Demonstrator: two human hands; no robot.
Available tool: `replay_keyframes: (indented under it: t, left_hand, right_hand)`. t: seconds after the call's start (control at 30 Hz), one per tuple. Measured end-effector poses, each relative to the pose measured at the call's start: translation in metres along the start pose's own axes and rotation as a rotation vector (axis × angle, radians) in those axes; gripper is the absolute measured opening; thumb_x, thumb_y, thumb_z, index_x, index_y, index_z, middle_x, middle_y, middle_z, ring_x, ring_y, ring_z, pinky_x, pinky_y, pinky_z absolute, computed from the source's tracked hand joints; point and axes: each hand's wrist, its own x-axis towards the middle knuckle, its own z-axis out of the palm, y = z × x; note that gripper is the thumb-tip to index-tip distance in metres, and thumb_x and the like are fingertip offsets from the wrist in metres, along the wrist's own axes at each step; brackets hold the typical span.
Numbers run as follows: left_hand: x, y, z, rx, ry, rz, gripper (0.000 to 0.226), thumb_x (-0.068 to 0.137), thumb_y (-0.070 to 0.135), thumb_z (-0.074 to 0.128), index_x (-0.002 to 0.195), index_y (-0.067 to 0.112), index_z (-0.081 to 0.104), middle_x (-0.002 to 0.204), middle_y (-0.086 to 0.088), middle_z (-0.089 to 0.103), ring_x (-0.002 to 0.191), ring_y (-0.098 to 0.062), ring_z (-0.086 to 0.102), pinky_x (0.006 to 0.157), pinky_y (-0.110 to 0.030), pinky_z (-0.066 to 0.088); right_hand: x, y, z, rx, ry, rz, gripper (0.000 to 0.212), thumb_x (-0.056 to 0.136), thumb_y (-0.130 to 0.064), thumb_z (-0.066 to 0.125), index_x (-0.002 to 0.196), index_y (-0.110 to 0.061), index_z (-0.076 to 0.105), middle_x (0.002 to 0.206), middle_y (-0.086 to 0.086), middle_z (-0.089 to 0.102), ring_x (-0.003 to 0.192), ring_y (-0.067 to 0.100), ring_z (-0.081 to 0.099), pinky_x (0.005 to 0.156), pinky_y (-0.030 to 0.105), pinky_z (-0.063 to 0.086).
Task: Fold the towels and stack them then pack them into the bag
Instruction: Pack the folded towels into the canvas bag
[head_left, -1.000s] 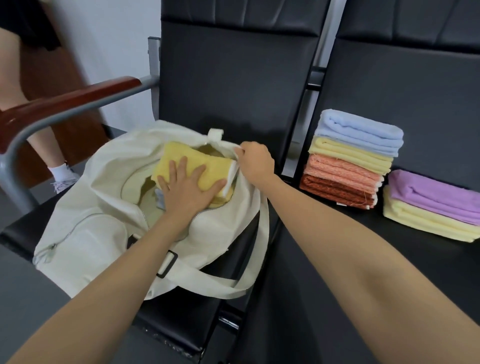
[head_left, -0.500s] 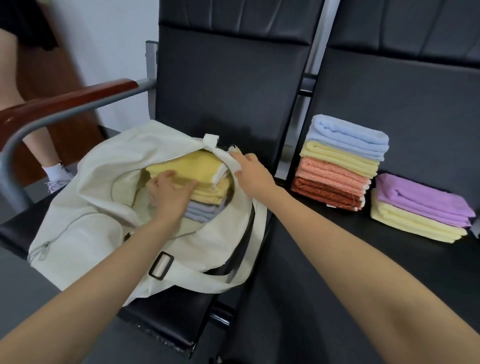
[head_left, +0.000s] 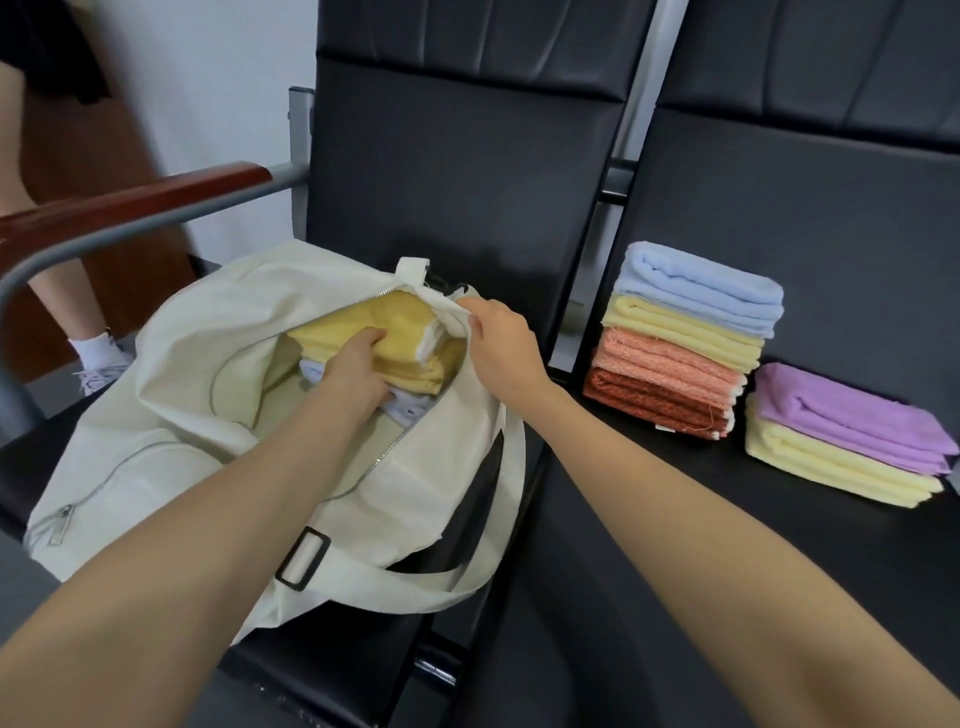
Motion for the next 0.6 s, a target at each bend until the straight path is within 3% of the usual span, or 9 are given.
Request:
replay_keyframes:
  t: [0.13, 0.2, 0.27, 0.33, 0.4, 0.47, 0.6]
  left_hand:
    - [0.084, 0.006, -0.001, 0.047, -0.076, 0.069, 0.067, 0.072, 0.029, 0.079, 0.13, 0.011, 0.051, 0.128, -0.012, 0.061, 0.103, -0.028, 0.063, 0.06, -0.035, 0.054]
    - [0.08, 0.006, 0.006, -0.017, -0.06, 0.079, 0.075, 0.07, 0.029, 0.082, 0.132, 0.009, 0.044, 0.13, -0.011, 0.058, 0.107, -0.027, 0.061, 0.074, -0.038, 0.055]
    - [0.042, 0.004, 0.016, -0.067, -0.032, 0.115, 0.06, 0.076, 0.029, 0.08, 0.12, 0.008, 0.045, 0.126, -0.008, 0.058, 0.109, -0.022, 0.059, 0.095, -0.039, 0.05]
    - [0.024, 0.001, 0.023, -0.047, -0.012, 0.128, 0.045, 0.081, 0.032, 0.075, 0.106, 0.011, 0.043, 0.122, -0.008, 0.057, 0.112, -0.025, 0.059, 0.102, -0.04, 0.046]
    - [0.019, -0.001, 0.024, -0.037, -0.064, 0.079, 0.047, 0.088, 0.032, 0.067, 0.12, 0.008, 0.043, 0.125, -0.012, 0.052, 0.121, -0.028, 0.054, 0.105, -0.039, 0.043]
    - [0.012, 0.001, 0.016, -0.053, -0.135, 0.004, 0.059, 0.096, 0.031, 0.057, 0.142, 0.004, 0.032, 0.146, -0.014, 0.04, 0.133, -0.029, 0.043, 0.111, -0.04, 0.035]
    - [-0.022, -0.002, 0.002, -0.054, -0.135, -0.002, 0.062, 0.1, 0.016, 0.047, 0.15, 0.0, 0.014, 0.158, -0.019, 0.014, 0.145, -0.032, 0.022, 0.114, -0.044, 0.028]
  right_hand:
    - [0.007, 0.0, -0.004, 0.005, 0.034, -0.019, 0.043, 0.098, -0.003, 0.033, 0.132, -0.019, 0.054, 0.108, 0.009, 0.056, 0.09, 0.028, 0.057, 0.076, 0.04, 0.049]
    - [0.011, 0.007, -0.001, -0.029, 0.019, 0.009, 0.043, 0.1, -0.008, 0.032, 0.136, -0.023, 0.049, 0.113, 0.006, 0.055, 0.092, 0.026, 0.056, 0.071, 0.037, 0.047]
    - [0.013, 0.014, 0.004, -0.06, -0.031, 0.047, 0.04, 0.102, -0.015, 0.031, 0.139, -0.024, 0.044, 0.12, 0.006, 0.052, 0.096, 0.027, 0.055, 0.07, 0.035, 0.043]
    - [0.013, 0.019, 0.008, -0.069, -0.089, 0.065, 0.04, 0.103, -0.021, 0.031, 0.142, -0.023, 0.038, 0.128, 0.008, 0.049, 0.101, 0.028, 0.053, 0.074, 0.036, 0.045]
    - [0.012, 0.021, 0.01, -0.046, -0.14, 0.063, 0.044, 0.103, -0.026, 0.032, 0.147, -0.023, 0.03, 0.14, 0.009, 0.042, 0.113, 0.031, 0.049, 0.086, 0.041, 0.047]
    - [0.009, 0.022, 0.013, -0.02, -0.2, 0.061, 0.05, 0.103, -0.031, 0.032, 0.152, -0.026, 0.02, 0.153, 0.006, 0.029, 0.13, 0.031, 0.037, 0.1, 0.043, 0.041]
    - [-0.004, 0.016, 0.005, 0.19, -0.26, 0.119, 0.056, 0.103, -0.037, 0.036, 0.153, -0.025, 0.015, 0.16, 0.002, 0.015, 0.145, 0.024, 0.019, 0.114, 0.036, 0.023]
